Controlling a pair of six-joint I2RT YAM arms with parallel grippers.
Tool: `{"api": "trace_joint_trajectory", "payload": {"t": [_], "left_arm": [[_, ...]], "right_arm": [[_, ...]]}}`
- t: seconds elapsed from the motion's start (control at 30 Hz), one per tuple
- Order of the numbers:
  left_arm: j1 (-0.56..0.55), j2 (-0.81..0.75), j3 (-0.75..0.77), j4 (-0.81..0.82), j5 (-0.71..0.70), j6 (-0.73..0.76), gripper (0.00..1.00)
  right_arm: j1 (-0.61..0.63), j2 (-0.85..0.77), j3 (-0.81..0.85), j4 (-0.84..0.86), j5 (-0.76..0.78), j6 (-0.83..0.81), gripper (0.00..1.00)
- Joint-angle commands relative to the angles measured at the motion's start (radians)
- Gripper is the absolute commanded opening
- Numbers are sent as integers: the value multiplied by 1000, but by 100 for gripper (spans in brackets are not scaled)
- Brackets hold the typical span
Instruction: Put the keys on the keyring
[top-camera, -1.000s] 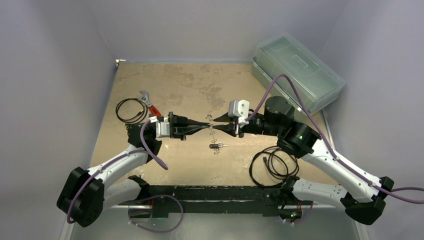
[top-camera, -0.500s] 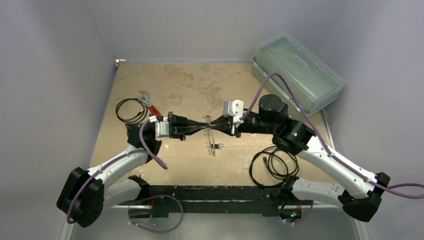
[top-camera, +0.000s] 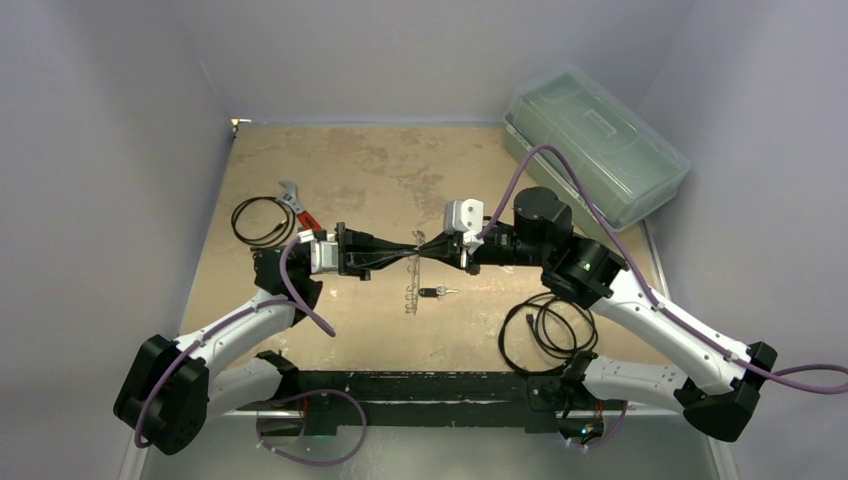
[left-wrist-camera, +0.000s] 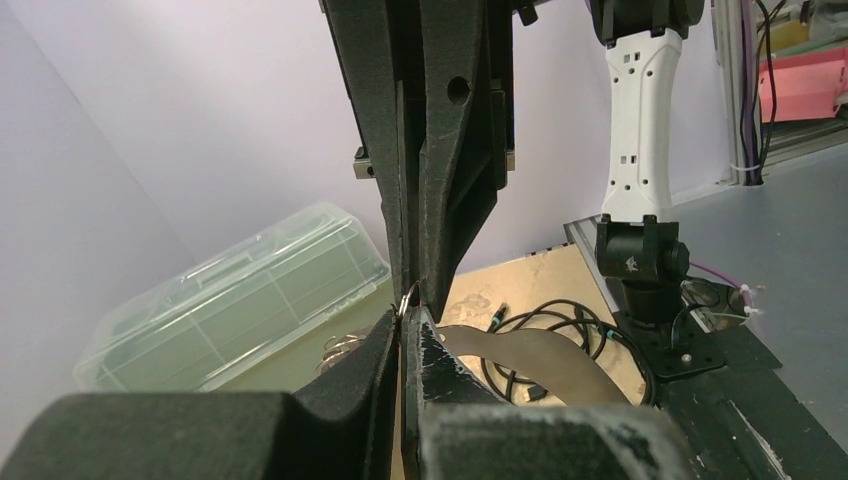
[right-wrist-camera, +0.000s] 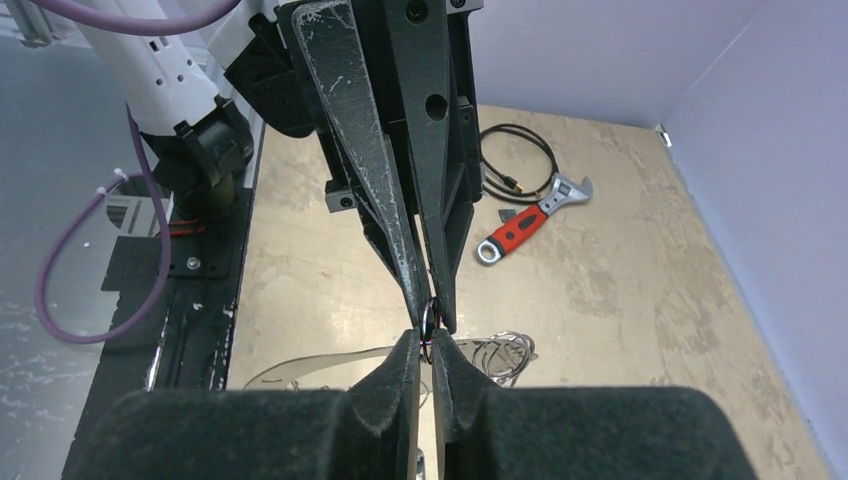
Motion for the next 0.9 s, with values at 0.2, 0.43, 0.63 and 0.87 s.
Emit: {"api": "trace_joint_trajectory", "payload": {"t": [0.2,0.43,0.63,0.87], "left_arm": [[-2,-14,6,31,1,12,0],[-2,-17,5,32,1,14,0],[-2,-55,-12,-22,-43,47,34],[0,-217,-15,-371,-172,278,74]], "right_arm": [[3,36,46,6,33,-17,18],[3,48,47,1,30,-22,0],[3,56,20,22,79,-70,0],[3,67,-3,9,158,-132,0]]}}
